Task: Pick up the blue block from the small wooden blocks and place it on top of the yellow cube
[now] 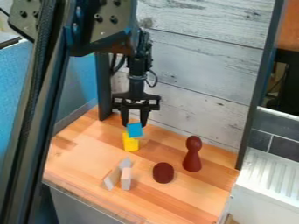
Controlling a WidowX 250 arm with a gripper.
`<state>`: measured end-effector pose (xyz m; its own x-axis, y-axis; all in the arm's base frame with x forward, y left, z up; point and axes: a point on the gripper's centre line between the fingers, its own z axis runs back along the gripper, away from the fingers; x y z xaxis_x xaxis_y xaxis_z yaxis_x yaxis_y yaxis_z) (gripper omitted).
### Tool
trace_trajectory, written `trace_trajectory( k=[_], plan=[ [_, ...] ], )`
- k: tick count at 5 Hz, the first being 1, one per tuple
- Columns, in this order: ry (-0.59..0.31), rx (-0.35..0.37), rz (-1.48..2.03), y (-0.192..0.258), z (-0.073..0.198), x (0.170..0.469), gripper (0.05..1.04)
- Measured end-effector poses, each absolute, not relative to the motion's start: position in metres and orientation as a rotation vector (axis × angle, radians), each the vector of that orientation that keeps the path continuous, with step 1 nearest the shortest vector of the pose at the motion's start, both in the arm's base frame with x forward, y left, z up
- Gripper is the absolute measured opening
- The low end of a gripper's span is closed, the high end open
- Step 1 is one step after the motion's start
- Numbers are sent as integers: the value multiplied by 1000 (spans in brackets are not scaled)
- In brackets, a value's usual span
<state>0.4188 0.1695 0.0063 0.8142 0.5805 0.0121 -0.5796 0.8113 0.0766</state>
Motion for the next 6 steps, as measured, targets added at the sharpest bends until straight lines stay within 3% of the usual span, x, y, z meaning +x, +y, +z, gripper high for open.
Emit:
trace_trajectory(
  k=[6],
  plan=[
    [38, 126, 697, 169, -14, 426, 524]
  ],
)
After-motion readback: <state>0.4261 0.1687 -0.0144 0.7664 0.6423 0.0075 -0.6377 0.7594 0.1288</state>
